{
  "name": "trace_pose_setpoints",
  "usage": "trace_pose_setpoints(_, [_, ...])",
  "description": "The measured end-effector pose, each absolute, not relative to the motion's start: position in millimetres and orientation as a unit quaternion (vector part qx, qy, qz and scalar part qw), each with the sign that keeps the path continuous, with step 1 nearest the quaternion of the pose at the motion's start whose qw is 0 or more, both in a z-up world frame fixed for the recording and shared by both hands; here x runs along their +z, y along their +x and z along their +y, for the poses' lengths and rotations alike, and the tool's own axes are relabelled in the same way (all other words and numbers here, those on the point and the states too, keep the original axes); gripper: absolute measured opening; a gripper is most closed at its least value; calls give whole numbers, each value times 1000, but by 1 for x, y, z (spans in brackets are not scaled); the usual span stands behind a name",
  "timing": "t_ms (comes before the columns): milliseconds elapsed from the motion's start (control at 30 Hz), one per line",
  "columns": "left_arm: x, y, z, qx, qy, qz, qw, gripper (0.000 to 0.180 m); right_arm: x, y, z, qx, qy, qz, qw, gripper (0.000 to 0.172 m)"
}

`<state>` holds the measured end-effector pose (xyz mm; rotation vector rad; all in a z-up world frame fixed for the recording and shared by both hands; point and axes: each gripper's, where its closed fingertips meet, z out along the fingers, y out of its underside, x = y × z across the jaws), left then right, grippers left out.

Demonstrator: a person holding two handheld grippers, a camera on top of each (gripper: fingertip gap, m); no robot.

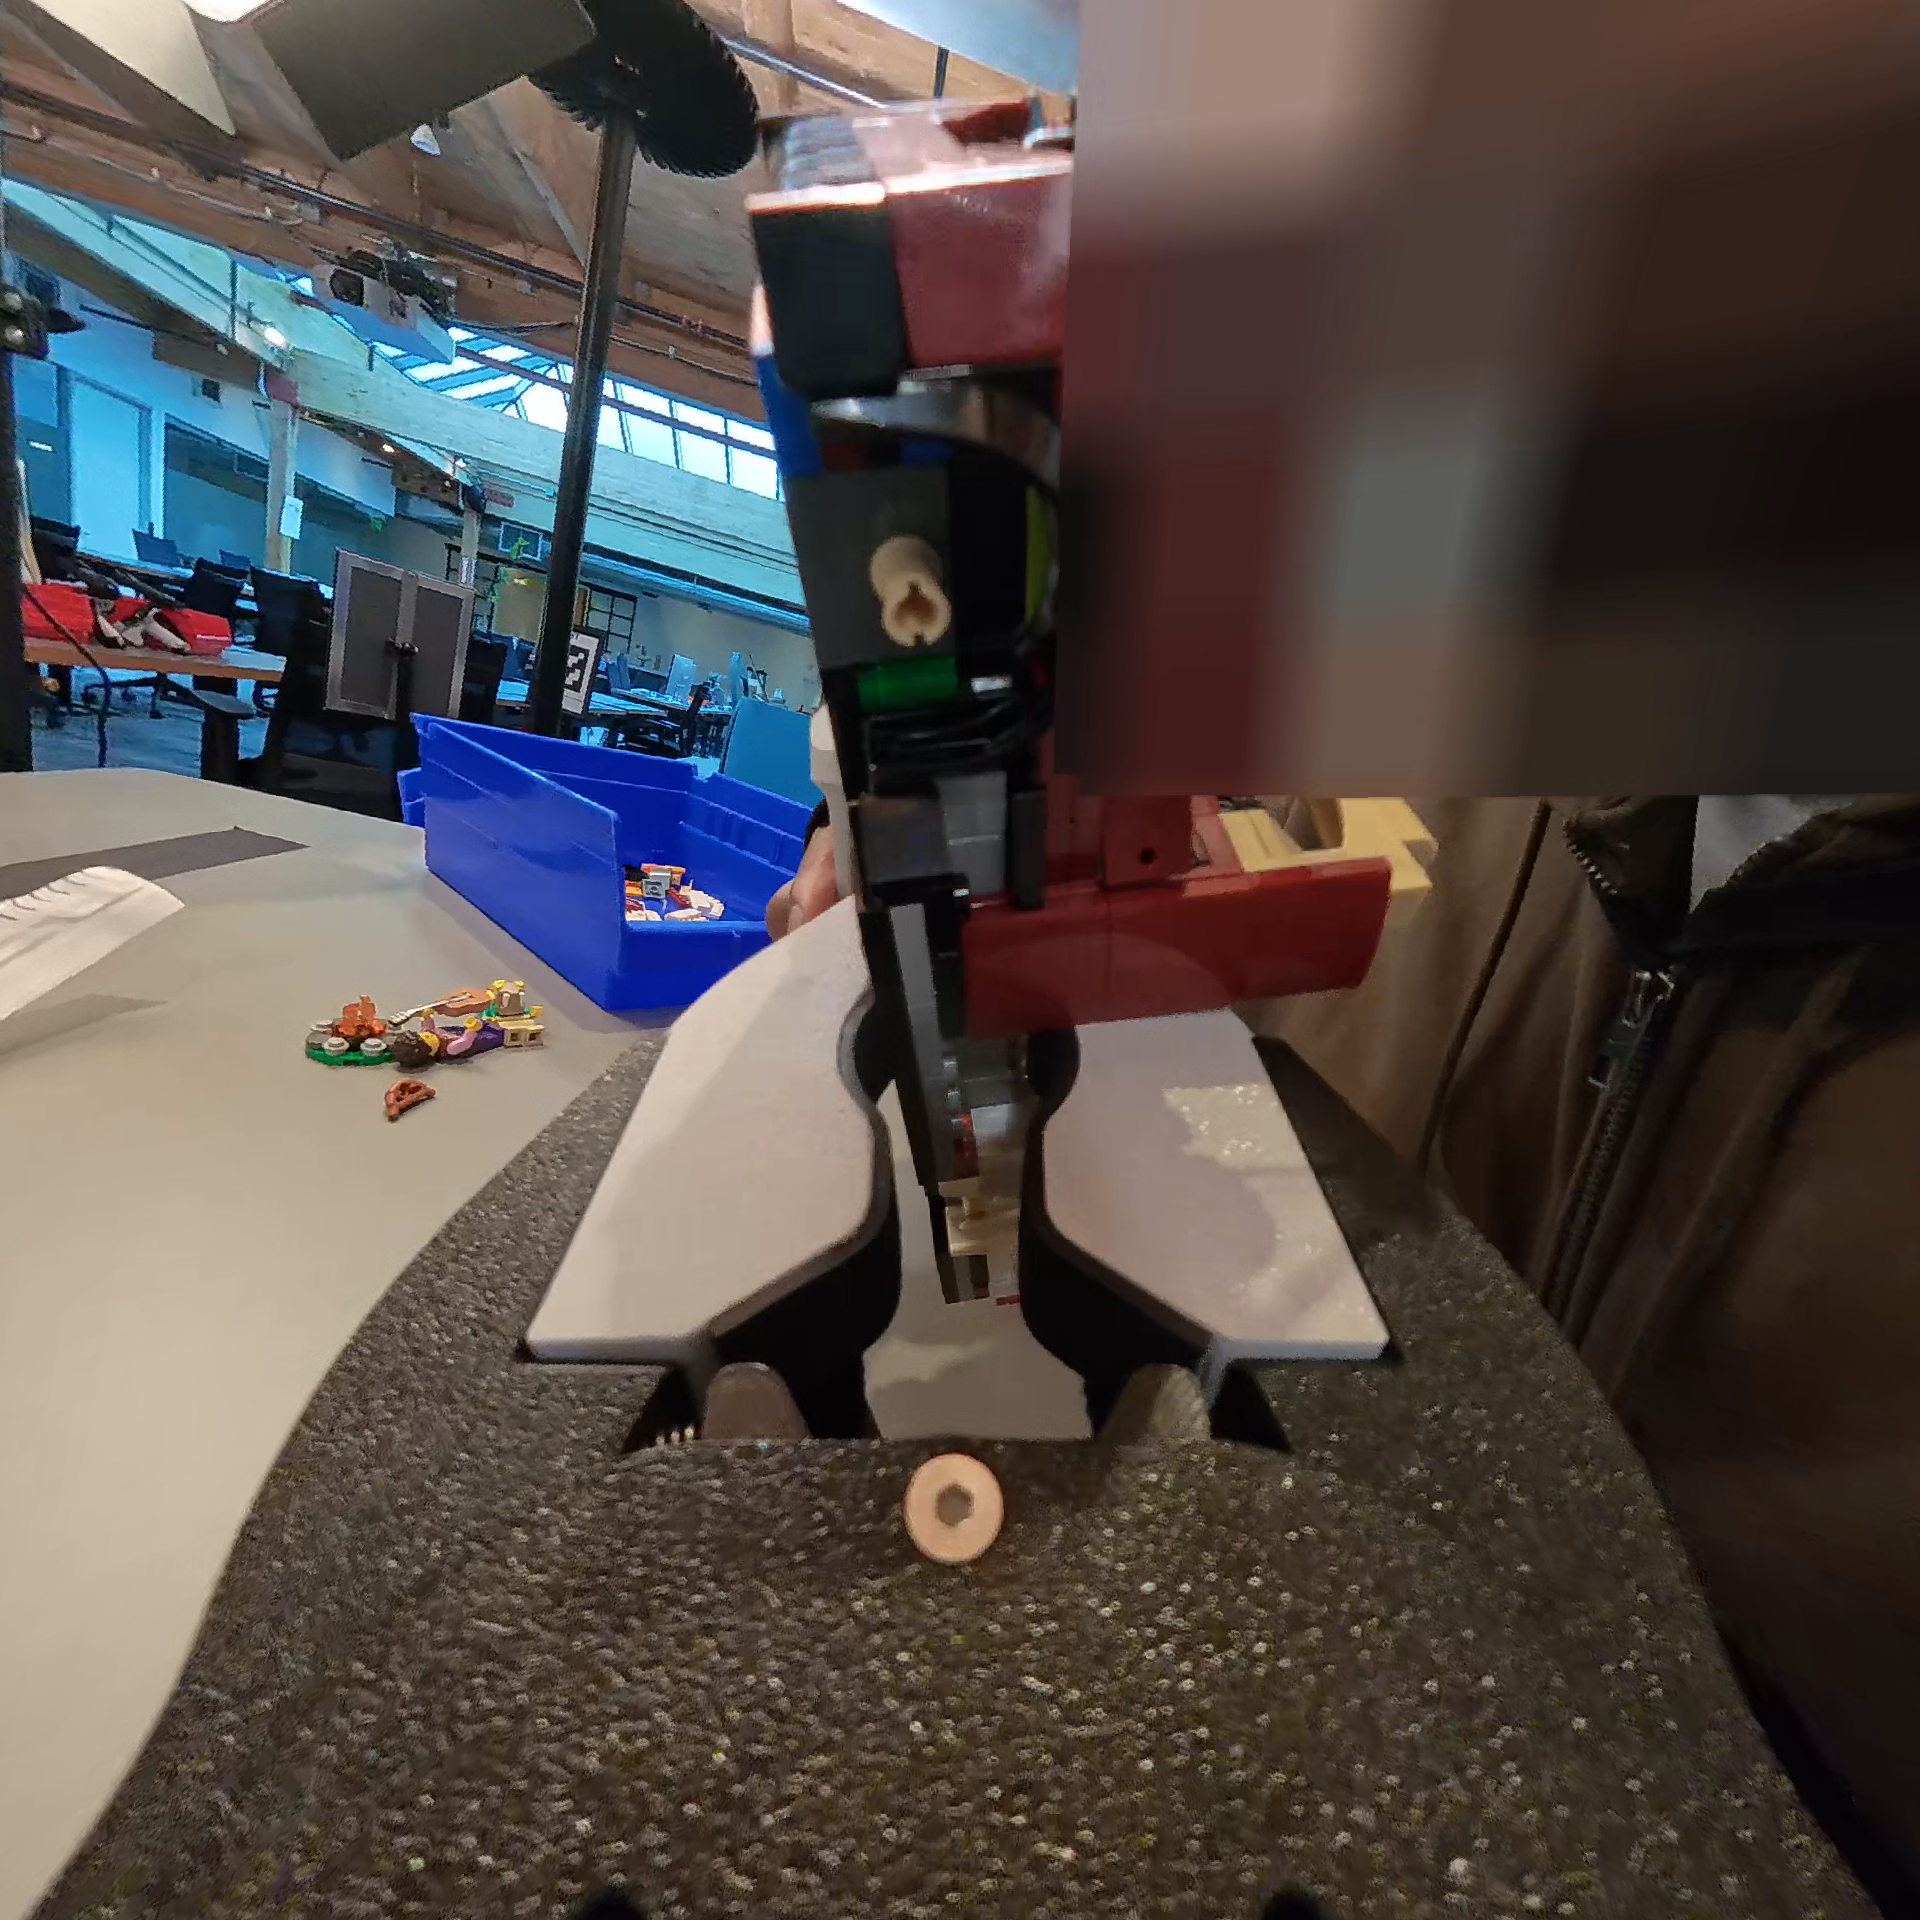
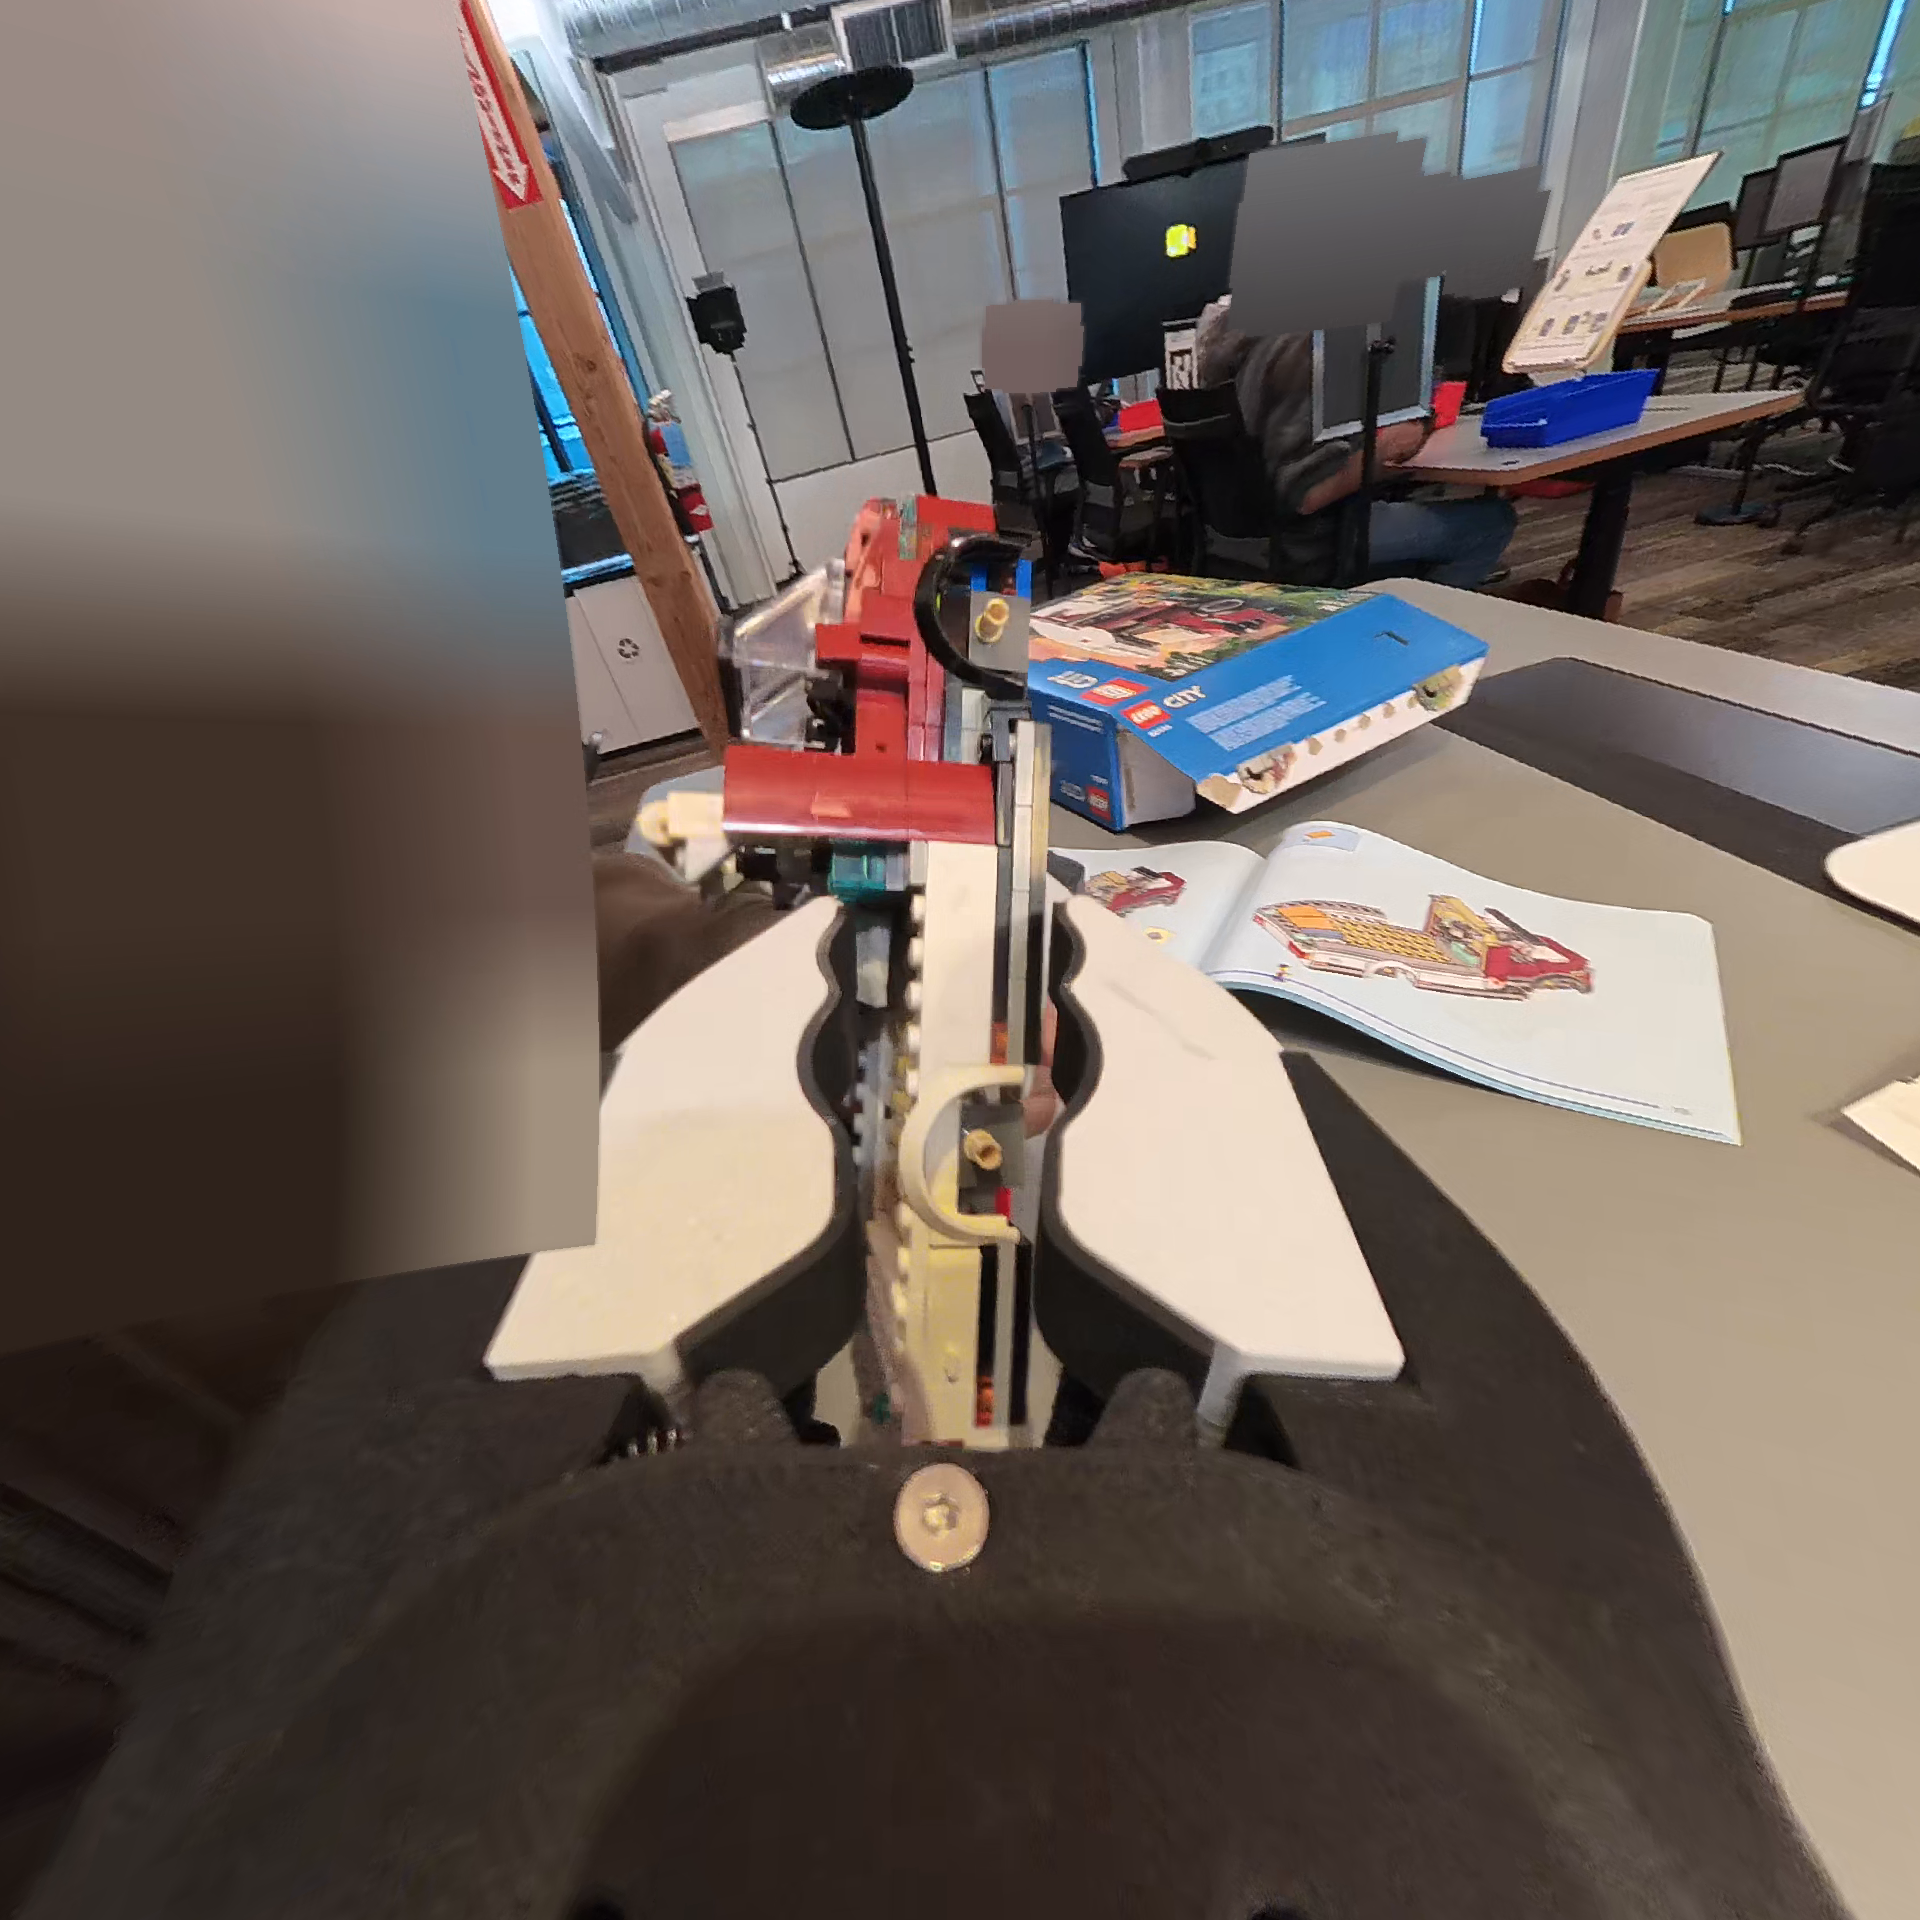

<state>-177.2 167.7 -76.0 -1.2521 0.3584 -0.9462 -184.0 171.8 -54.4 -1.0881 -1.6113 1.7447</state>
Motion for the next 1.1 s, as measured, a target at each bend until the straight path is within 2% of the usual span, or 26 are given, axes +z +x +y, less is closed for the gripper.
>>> trace_pose_setpoints(467, [-86, -188, 183, -510, -575, 62, 636, 22, -71, -196, 191, 625, -460, -581, 248, 35])
trace_pose_setpoints(1100, [-93, -175, 184, -483, -608, 89, 624, 22, -71, -197, 198, 644, -472, -561, 219, 33])
